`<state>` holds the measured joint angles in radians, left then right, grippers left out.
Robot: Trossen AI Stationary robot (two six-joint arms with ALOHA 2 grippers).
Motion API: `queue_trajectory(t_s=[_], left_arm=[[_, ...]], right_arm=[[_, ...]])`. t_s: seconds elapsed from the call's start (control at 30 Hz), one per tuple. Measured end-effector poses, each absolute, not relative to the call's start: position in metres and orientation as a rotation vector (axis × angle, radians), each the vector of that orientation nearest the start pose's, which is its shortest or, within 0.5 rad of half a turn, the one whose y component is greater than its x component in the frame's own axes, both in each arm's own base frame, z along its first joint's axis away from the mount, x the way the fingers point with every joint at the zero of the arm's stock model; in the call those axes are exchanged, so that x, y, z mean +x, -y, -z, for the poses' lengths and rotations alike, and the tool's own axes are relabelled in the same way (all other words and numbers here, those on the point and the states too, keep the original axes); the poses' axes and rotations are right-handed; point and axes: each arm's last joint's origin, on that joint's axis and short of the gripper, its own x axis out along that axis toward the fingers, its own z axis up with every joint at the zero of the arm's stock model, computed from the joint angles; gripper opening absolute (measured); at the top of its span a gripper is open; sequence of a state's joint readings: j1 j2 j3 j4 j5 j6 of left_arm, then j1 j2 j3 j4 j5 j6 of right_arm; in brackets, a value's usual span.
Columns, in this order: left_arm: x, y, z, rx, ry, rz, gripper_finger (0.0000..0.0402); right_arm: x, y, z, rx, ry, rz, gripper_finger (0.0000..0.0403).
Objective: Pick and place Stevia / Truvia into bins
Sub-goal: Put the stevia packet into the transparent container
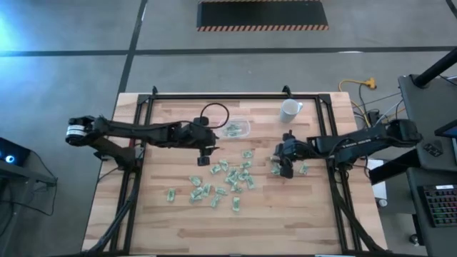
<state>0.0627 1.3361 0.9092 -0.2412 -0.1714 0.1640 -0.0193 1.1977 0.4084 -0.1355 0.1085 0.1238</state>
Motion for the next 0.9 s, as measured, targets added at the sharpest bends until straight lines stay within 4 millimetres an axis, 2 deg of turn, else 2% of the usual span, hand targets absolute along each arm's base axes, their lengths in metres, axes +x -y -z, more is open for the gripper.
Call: queue_trajectory(t_s=[0.23,0.43,0.7,0.8,0.9], left_arm=[[0.282,-0.011,-0.252,0.206,-0.694,-0.129,0.0155],[0.282,-0.007,-0.251,0.187,-0.692,-0.124,0.0155],[0.28,-0.003,-0.243,0.172,-0.712,-0.118,0.0155],[0.279,-0.001,-0.241,0.171,-0.722,-0.114,0.0155],[0.278,0.001,-0.241,0.172,-0.726,-0.105,0.0155]], right_arm=[[0.208,0.007,-0.13,0.06,-0.984,0.174,0.0134],[0.217,0.008,-0.128,0.04,-1.004,0.166,0.0118],[0.218,0.008,-0.126,-0.007,-1.038,0.169,0.0053],[0.218,0.008,-0.131,-0.02,-1.019,0.162,0.002],[0.221,0.008,-0.139,-0.028,-0.98,0.157,0.0011]])
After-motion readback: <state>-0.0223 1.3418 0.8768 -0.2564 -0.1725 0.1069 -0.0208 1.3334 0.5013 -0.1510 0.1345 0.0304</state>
